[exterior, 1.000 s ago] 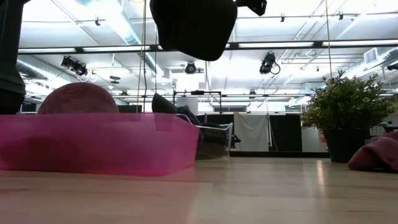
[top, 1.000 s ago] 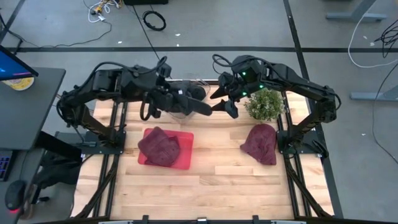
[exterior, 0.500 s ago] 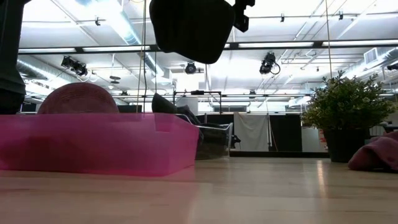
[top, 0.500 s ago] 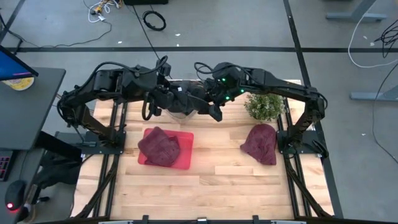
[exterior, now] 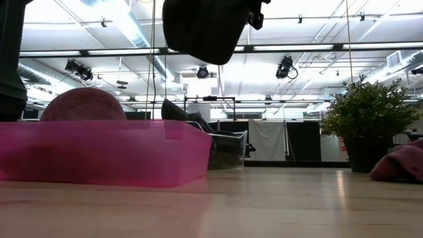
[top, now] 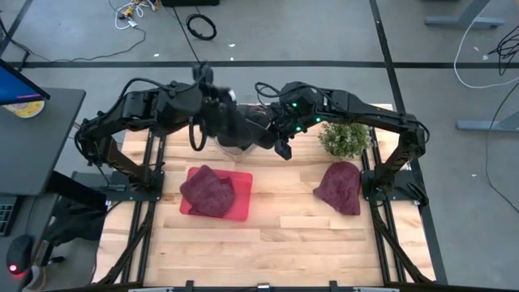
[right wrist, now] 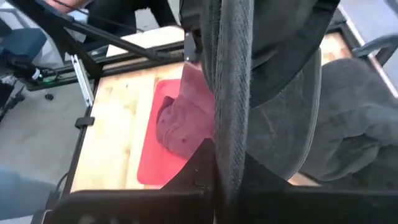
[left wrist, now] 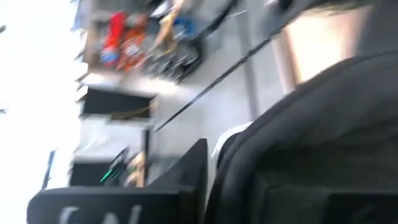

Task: Pick & Place hat
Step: Put the black cap into the transparent bin

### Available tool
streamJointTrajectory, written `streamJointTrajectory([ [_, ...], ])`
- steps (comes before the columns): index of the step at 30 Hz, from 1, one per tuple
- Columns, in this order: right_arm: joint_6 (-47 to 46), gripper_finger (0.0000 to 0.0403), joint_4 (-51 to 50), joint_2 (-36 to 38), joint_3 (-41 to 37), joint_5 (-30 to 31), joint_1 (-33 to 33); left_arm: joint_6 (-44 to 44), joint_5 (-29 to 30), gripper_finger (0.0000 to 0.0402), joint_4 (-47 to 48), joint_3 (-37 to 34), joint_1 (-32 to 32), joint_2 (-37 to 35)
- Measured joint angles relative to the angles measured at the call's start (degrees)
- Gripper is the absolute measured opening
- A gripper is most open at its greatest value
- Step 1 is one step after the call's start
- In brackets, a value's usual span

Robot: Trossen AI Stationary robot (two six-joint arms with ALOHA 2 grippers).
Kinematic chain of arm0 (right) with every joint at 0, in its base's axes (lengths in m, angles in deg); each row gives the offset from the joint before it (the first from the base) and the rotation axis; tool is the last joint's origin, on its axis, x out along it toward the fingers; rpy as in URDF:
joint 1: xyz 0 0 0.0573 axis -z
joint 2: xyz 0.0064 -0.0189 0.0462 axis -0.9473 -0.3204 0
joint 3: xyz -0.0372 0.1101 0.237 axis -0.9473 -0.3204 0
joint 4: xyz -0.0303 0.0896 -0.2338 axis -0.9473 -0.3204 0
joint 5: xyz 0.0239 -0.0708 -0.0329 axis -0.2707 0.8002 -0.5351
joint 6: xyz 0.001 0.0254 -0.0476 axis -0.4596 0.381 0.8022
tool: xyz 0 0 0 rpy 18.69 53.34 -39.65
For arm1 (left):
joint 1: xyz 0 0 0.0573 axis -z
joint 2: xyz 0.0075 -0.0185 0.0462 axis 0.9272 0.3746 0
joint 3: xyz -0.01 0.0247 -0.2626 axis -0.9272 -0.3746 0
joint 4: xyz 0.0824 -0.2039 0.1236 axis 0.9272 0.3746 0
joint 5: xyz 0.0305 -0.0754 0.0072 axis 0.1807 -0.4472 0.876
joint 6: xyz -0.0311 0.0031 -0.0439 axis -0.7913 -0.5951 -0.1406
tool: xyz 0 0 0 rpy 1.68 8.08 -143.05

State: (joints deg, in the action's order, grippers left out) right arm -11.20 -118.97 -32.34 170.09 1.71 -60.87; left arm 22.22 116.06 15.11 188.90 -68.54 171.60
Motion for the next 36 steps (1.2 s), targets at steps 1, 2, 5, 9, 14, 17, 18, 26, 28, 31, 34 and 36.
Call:
streamJointTrajectory([
  [1, 0.0, 0.0008, 0.1, 0.4, 0.0, 0.3, 0.0, 0.0, 2.8, 0.0081, -1.8, 0.0, 0.0, 0.0],
  [2, 0.0, 0.0008, 0.5, 0.8, 0.0, 0.9, 0.0, 0.0, 5.3, 0.0092, -3.5, 0.0, 0.0, -0.2],
  [5, -0.2, 0.0007, 2.0, 2.2, 0.0, 3.2, 0.0, 0.0, 11.1, 0.0126, -8.6, 0.0, 0.1, -0.8],
  [9, -0.4, 0.0006, 4.0, 4.3, 0.0, 5.9, 0.0, 0.0, 13.3, 0.0166, -13.6, 0.0, 0.1, -2.1],
  [14, -0.4, 0.0006, 5.6, 6.4, 0.0, 10.7, 0.1, -3.1, 15.1, 0.0203, -18.8, 0.0, 0.6, -3.1],
  [17, -0.7, 0.0006, 5.7, 7.3, 0.0, 12.1, 0.3, -3.4, 15.1, 0.0220, -21.6, 0.0, 1.0, -3.5],
  [18, -0.7, 0.0006, 5.6, 7.4, 0.0, 12.1, 0.4, -3.5, 15.2, 0.0225, -22.3, 0.0, 1.3, -3.7],
  [26, -0.7, 0.0006, 4.7, 7.8, 0.0, 12.1, 1.0, -7.5, 9.6, 0.0281, -20.2, 0.1, 3.2, -3.8],
  [28, -0.7, 0.0006, 4.6, 7.8, 0.0, 12.1, 1.0, -7.4, 12.6, 0.0296, -20.2, 0.1, 3.7, -3.8],
  [31, -0.7, 0.0006, 4.0, 7.8, 0.0, 12.2, 1.0, -6.4, 19.5, 0.0312, -20.7, 0.1, 4.5, -3.8],
  [34, -0.7, 0.0006, 3.9, 7.8, 0.0, 13.3, 1.0, -7.2, 22.1, 0.0319, -20.6, 0.0, 5.8, -4.4],
  [36, -1.0, 0.0006, 4.7, 7.8, 0.0, 14.4, 1.2, -9.3, 21.1, 0.0320, -20.6, 0.1, 6.9, -5.0],
])
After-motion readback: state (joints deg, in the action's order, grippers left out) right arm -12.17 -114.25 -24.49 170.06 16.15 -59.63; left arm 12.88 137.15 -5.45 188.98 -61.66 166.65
